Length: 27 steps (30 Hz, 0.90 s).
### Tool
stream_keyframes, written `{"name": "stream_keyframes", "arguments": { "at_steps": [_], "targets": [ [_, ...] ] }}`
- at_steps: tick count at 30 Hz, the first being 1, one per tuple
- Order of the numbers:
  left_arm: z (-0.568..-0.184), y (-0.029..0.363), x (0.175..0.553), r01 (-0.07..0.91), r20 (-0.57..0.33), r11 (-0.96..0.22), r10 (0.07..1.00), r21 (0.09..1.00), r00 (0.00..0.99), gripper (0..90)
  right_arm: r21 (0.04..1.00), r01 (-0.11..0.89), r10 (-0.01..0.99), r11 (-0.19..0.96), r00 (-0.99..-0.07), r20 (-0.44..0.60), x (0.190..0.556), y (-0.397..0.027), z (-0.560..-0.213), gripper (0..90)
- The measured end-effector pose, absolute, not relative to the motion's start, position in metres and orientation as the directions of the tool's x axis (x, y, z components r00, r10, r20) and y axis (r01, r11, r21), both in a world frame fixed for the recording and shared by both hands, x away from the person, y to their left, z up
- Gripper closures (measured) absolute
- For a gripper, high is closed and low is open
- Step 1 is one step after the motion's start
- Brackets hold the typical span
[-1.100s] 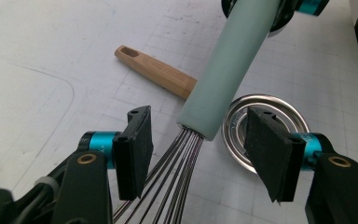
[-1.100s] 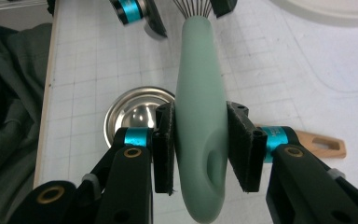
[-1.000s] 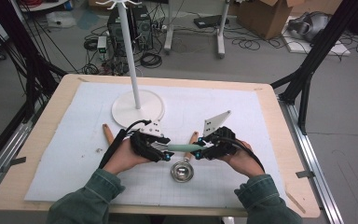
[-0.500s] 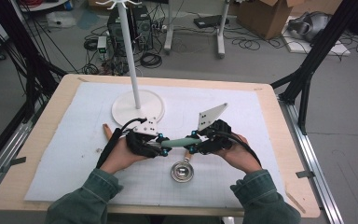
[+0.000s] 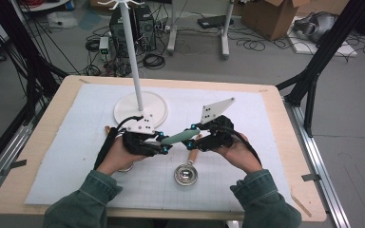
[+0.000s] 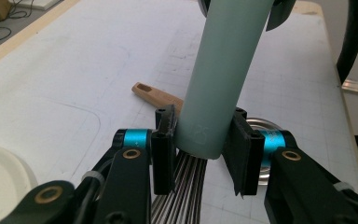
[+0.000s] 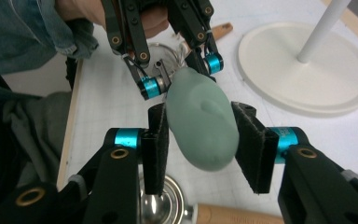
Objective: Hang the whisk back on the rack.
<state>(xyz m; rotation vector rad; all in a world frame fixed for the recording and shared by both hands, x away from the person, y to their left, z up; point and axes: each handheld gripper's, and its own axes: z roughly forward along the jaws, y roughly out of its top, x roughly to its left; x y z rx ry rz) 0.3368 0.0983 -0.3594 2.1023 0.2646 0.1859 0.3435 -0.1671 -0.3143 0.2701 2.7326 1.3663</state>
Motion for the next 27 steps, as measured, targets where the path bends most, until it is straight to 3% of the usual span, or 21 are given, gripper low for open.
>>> {"name": "stream_keyframes", "arguments": {
  "at_steps": [11,27],
  "targets": [
    [-0.348,0.113,0.336,0.119,0.01,-0.443,0.279,0.889,0.96,66.3,0.848,0.122,0.176,0.517,-0.984,0.034,0.347,-0.152,-0.309,52.0],
    [-0.344,0.122,0.336,0.126,-0.008,-0.414,0.276,0.902,0.961,67.2,0.887,0.115,0.154,0.446,-0.987,0.051,0.353,-0.131,-0.306,51.6]
  ]
}}
